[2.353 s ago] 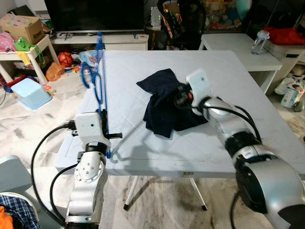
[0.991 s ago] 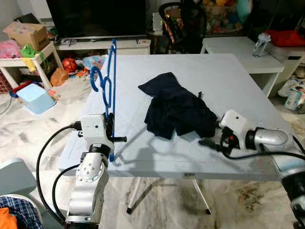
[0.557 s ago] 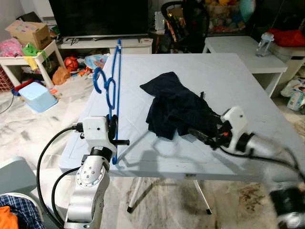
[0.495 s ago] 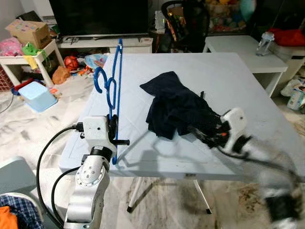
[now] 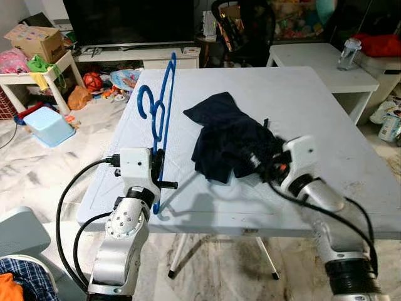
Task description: Hang hanger
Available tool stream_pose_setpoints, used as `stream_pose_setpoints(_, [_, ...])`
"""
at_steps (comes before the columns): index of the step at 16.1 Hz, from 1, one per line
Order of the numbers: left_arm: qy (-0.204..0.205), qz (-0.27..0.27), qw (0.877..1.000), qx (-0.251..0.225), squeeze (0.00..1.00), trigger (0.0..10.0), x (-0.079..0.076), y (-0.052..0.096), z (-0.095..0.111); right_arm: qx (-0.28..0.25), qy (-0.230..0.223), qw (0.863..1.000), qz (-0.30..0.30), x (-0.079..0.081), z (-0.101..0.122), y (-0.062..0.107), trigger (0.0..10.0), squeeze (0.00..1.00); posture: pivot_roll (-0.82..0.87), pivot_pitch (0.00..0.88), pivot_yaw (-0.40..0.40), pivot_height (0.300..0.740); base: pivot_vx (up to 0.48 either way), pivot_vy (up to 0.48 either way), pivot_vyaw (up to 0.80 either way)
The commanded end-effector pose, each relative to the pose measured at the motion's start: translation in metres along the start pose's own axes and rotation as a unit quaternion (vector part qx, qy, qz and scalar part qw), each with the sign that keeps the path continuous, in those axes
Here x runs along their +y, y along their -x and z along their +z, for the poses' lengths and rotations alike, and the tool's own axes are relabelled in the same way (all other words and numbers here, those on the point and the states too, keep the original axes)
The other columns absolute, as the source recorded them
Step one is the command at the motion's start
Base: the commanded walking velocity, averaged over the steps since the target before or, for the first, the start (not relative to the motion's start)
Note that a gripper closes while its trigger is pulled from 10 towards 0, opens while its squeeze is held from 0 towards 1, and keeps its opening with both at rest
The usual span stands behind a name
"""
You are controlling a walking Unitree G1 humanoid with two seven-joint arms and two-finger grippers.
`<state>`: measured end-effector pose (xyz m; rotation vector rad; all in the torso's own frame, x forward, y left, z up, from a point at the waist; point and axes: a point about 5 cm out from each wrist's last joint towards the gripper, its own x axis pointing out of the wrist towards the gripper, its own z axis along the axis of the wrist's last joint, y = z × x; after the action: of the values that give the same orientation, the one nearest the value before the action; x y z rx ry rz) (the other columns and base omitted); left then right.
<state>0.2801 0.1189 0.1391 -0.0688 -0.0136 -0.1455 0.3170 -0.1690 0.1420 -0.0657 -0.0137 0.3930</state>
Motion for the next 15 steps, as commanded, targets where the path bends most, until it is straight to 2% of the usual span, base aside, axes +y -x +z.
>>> stream_pose_setpoints(1, [-0.007,-0.001,1.0,0.01,0.0,10.0,-0.0013,-0.0019,-0.0013,0.007,-0.004,1.0,-0.014,-0.004,-0.0026,0.0006,10.0,1.0,-0.1,0.0,0.022,0.74,-0.266,0.0,0.0])
stream_pose_setpoints(5, [-0.006,-0.001,1.0,0.015,0.0,10.0,-0.0026,-0.0016,-0.0042,0.021,0.007,1.0,0.005,0.003,-0.0098,0.0054,10.0,1.0,-0.11,0.0,0.016,0.74,-0.296,0.0,0.0])
stream_pose_setpoints(14, [-0.01,-0.006,1.0,0.021,0.0,10.0,-0.004,-0.0027,-0.0081,0.024,0.011,1.0,0.009,0.0024,-0.0096,0.0025,10.0,1.0,-0.11,0.0,0.013,0.74,-0.305,0.0,0.0])
stream_pose_setpoints(15, [-0.011,-0.007,1.0,0.021,0.0,10.0,-0.0037,-0.0027,-0.0085,0.027,-0.002,1.0,0.015,0.004,-0.0107,0.0017,10.0,0.44,-0.11,0.0,0.013,0.74,-0.304,0.0,0.0])
